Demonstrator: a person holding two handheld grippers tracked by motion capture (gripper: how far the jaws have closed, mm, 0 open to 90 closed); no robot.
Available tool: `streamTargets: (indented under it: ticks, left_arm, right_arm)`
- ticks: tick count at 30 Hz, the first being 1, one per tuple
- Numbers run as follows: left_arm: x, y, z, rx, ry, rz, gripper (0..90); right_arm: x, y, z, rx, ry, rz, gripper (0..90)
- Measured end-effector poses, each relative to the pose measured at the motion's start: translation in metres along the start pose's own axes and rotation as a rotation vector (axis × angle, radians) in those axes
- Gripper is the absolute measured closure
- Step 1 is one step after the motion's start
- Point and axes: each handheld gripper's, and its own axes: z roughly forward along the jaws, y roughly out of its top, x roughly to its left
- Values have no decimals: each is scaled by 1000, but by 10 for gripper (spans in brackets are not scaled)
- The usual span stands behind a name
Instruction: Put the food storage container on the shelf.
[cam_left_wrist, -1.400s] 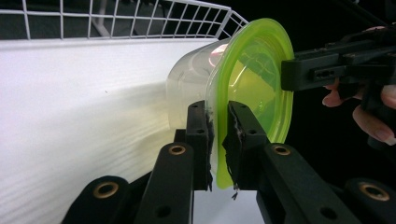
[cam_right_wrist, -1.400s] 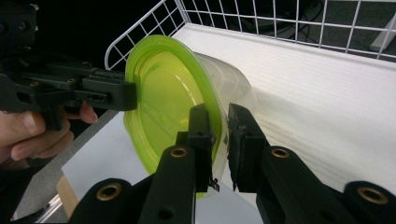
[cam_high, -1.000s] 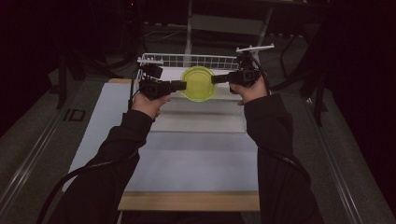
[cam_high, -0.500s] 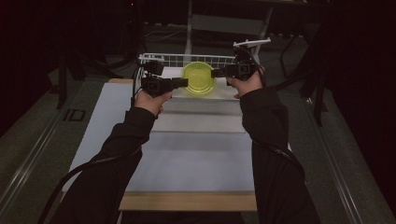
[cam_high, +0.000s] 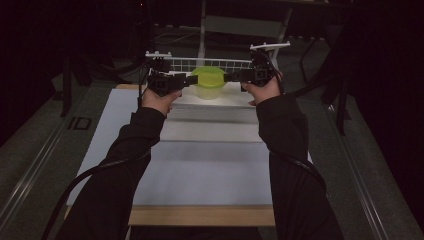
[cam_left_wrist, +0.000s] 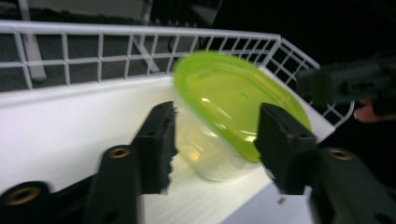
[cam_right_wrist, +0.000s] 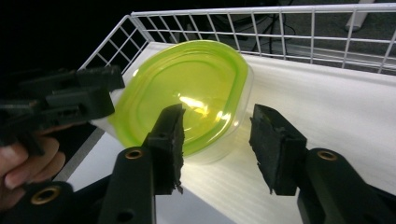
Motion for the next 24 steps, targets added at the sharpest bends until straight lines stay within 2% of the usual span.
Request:
streamTargets:
  ticks: [1, 3, 6, 7, 8, 9, 11, 12, 14, 15, 16, 17, 18, 20, 22, 24]
  left_arm:
    - [1, 0, -2, -10, 15, 8, 448]
    - [3, 0, -6, -25, 4, 7, 435]
    - [2, -1, -14, -64, -9, 29, 433]
    - [1, -2, -17, -71, -6, 41, 433]
    - [1, -3, -20, -75, -8, 47, 419]
    - [1, -4, -23, -82, -15, 55, 419]
    - [-1, -10, -30, -86, -17, 62, 393]
    - [-1, -10, -30, -86, -17, 62, 393]
    - [-1, -17, -35, -103, -27, 61, 393]
    - [-2, -21, -37, -120, -35, 63, 393]
    - [-2, -25, -39, -131, -43, 60, 352]
    - [-2, -29, -41, -153, -60, 64, 352]
    - [-3, -34, -43, -166, -82, 89, 310]
    - [-7, -45, -46, -191, -90, 131, 248]
    - [-9, -57, -47, -198, -89, 144, 194]
    - [-12, -70, -48, -197, -88, 164, 152]
  right_arm:
    - [1, -1, -1, -1, 3, -3, 531]
    - [4, -4, -4, -2, 17, -22, 505]
    - [7, -8, -6, -3, 26, -40, 494]
    - [9, -10, -6, -2, 24, -55, 492]
    - [14, -16, -7, 7, -9, -101, 489]
    - [14, -16, -7, 7, -9, -101, 489]
    - [18, -28, -10, -3, -12, -141, 522]
    - [18, -28, -10, -3, -12, -141, 522]
    - [21, -41, -7, 12, 0, -162, 647]
    - [21, -41, -7, 12, 0, -162, 647]
    - [24, -49, -4, 31, -1, -184, 743]
    - [24, -49, -4, 31, -1, -184, 775]
    - [26, -53, -1, 29, 0, -197, 857]
    - [31, -60, 6, 21, -2, -225, 897]
    - [34, -64, 14, 4, 12, -235, 898]
    - [41, -67, 23, -20, 0, -254, 898]
